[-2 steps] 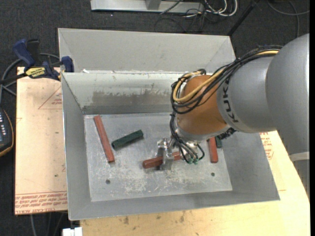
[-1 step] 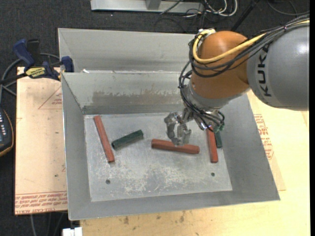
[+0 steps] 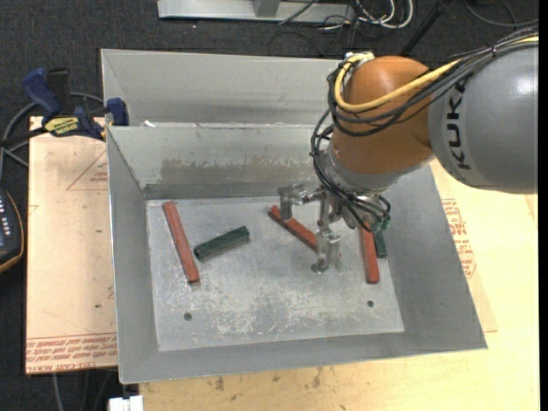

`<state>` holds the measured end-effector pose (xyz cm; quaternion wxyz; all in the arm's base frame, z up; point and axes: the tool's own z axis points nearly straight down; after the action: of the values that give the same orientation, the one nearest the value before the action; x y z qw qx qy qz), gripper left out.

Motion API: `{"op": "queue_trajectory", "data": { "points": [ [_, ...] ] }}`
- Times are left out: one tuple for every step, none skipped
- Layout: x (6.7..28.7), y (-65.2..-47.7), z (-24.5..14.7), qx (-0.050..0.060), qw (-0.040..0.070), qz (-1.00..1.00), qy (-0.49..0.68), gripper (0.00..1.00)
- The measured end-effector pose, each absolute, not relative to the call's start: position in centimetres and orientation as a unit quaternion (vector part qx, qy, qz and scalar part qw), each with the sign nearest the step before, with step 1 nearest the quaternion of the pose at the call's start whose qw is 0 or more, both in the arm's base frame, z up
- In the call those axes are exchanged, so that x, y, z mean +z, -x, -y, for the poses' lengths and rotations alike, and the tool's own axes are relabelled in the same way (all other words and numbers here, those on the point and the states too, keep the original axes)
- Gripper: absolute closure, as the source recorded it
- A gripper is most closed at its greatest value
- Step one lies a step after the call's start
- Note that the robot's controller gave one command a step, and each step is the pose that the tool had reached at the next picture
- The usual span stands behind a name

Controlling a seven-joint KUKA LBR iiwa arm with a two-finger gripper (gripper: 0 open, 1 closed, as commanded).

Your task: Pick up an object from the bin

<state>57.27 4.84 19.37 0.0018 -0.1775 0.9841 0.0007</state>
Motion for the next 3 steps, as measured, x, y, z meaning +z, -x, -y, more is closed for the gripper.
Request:
{"op": "queue_trajectory", "data": {
  "points": [
    [12.8,-64.1,-6.1,0.001,0.001,-0.987,0.162,0.0],
    [8.2,-63.6,-10.3,0.002,-0.001,-0.985,0.17,0.0],
    [7.0,-65.0,-15.5,0.001,0.003,-0.97,0.242,0.0]
  ]
}}
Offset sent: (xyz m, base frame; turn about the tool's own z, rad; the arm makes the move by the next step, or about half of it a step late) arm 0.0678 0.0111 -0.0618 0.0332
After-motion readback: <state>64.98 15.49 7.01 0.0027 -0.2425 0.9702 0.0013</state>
